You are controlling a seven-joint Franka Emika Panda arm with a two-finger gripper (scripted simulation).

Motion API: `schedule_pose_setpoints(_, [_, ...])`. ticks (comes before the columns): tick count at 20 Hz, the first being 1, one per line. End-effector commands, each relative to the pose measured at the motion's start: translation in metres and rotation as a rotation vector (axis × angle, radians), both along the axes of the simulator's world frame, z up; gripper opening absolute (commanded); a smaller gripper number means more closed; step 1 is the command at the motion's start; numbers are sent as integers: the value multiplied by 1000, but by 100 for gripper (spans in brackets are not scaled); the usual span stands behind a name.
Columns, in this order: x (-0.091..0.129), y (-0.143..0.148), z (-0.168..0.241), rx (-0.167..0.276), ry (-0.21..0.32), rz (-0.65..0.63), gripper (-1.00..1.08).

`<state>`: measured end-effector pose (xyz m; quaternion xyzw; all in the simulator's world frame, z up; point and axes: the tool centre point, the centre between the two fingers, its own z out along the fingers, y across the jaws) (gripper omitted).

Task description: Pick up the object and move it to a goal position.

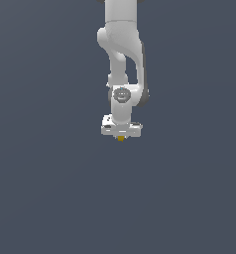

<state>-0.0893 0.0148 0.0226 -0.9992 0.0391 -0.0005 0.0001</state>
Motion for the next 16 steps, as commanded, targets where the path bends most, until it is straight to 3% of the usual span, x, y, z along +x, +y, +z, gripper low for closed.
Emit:
schedule_pose_setpoints(1, [0, 0, -1, 0, 1, -1, -100])
schedule_pose_setpoints(9, [0, -4, 2, 0, 1, -1, -100])
schedule_pose_setpoints(16, [10, -35, 24, 0, 1, -1, -100])
